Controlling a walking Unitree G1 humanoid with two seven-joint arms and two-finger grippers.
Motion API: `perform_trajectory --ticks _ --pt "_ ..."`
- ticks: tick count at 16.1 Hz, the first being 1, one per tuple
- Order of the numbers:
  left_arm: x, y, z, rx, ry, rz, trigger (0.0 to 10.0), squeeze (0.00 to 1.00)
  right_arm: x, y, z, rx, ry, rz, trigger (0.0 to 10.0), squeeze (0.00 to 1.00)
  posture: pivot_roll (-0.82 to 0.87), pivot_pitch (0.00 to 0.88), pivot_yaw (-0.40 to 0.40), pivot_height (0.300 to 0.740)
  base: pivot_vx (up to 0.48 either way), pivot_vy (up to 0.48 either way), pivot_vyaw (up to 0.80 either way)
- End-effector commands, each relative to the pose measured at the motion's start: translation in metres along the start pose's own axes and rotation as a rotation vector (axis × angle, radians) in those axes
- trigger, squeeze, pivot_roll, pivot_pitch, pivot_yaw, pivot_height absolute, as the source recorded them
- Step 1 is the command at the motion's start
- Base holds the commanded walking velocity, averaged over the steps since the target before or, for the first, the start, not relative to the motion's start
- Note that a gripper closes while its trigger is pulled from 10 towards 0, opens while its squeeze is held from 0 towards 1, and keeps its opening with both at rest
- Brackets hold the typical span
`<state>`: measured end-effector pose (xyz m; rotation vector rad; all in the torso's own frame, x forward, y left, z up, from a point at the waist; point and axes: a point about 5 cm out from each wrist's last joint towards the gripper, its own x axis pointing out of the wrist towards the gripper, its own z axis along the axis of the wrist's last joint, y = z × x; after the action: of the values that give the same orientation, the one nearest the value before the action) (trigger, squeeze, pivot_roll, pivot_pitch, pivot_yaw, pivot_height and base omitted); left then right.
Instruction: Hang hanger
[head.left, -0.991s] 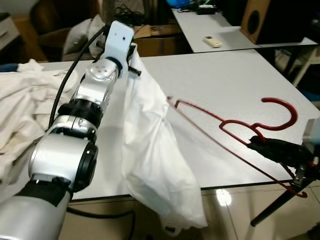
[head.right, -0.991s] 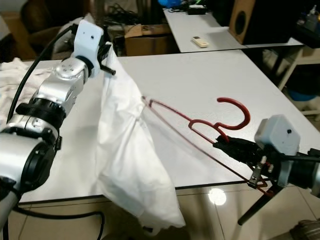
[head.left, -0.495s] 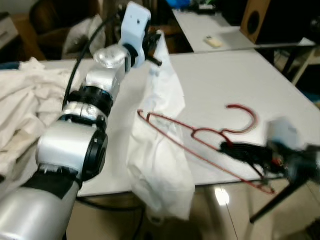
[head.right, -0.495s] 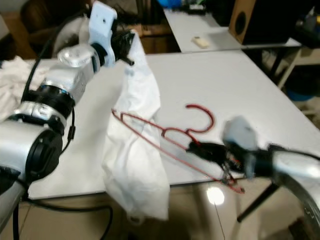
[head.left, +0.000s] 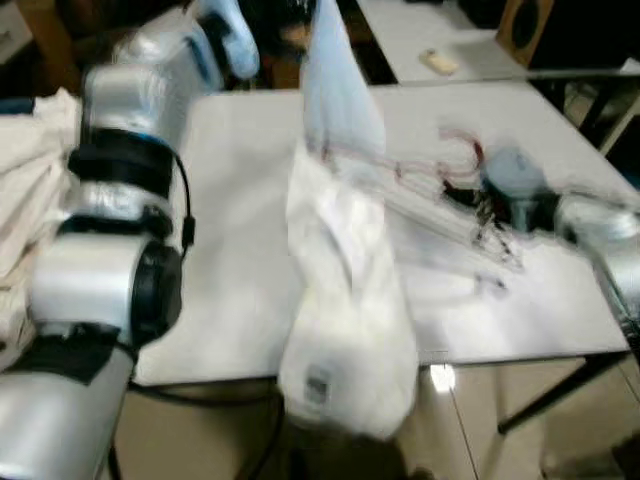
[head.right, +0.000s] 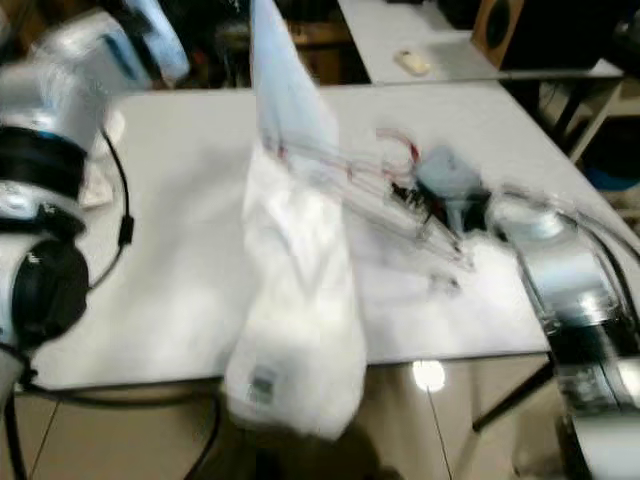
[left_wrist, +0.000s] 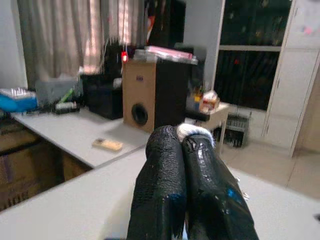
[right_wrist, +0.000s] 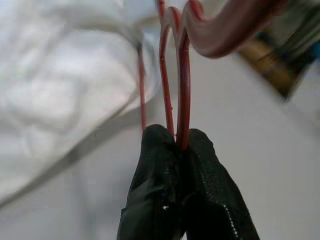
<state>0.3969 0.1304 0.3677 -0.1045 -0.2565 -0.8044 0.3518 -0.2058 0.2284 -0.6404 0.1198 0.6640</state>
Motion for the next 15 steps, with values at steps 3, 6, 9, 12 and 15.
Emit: perform_trajectory --ticks 3,6,9,12,15 --pt "-0.009 -0.002 0.08 0.101 -0.323 0.065 10.0 0.0 -0.009 -0.082 0.077 -0.024 -0.321 -0.499 10.0 0.0 0.02 0.0 0.028 0.723 0.0 0.0 0.0" --pt "-0.012 -0.002 0.067 0.074 -0.296 0.072 10.0 0.0 -0.01 -0.086 0.077 -0.053 -0.344 -0.487 10.0 0.0 0.02 0.0 0.029 0.723 0.0 0.0 0.0" --pt "-0.001 -0.008 0.018 0.042 -0.158 0.09 10.0 0.0 0.011 -0.053 0.036 -0.1 -0.246 -0.285 10.0 0.0 0.01 0.0 0.038 0.723 0.0 0.0 0.0" --pt "0.02 -0.041 -0.069 0.028 0.081 0.098 10.0 0.0 -0.006 0.018 -0.028 -0.119 -0.098 0.134 10.0 0.0 0.0 0.0 0.06 0.723 0.0 0.0 0.0" --pt "0.028 -0.053 -0.1 0.084 0.161 0.103 10.0 0.0 -0.039 0.031 -0.037 -0.11 -0.052 0.249 10.0 0.0 -0.02 0.0 0.08 0.723 0.0 0.0 0.0"
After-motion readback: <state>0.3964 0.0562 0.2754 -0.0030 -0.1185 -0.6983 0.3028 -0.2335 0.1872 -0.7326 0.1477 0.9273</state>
